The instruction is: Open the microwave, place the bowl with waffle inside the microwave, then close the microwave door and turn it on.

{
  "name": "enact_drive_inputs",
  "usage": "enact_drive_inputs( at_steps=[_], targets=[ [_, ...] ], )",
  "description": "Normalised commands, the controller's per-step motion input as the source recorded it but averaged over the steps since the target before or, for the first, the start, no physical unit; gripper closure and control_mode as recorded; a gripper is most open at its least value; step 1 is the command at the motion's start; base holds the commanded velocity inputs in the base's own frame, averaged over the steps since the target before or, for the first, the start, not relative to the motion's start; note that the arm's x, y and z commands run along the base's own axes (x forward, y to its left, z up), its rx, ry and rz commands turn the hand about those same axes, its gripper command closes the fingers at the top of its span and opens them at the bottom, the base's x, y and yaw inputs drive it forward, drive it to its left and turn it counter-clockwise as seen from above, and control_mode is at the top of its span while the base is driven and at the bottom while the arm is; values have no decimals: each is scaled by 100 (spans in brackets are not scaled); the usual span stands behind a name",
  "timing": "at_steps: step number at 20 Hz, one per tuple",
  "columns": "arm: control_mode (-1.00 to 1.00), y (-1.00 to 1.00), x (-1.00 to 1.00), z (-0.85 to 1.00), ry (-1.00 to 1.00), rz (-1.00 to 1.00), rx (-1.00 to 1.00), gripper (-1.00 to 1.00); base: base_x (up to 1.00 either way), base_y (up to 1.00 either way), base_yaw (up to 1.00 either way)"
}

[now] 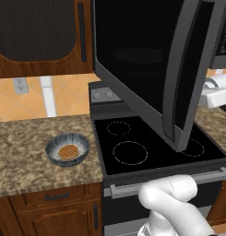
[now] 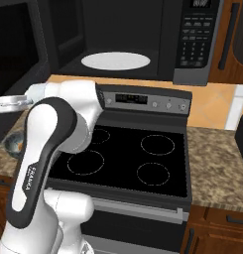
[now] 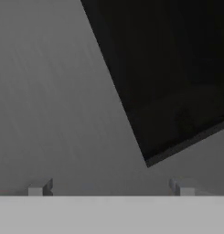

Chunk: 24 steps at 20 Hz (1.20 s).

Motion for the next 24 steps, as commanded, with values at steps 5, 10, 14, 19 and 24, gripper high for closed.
enact_drive_inputs(
  at_steps=[5, 10, 14, 19, 24],
  targets=[
    [-100, 94, 14, 0, 2, 6, -3, -100, 0, 0, 0],
    [-100, 61, 45, -6, 15, -8, -2, -100, 0, 0, 0],
    [-100, 7, 53, -13, 17, -12, 0, -100, 0, 0, 0],
    [-100, -53, 27, -36, 35, -24, -1, -100, 0, 0, 0],
    [-100, -44, 48, -78, 40, -23, -10, -100, 0, 0, 0]
  ],
)
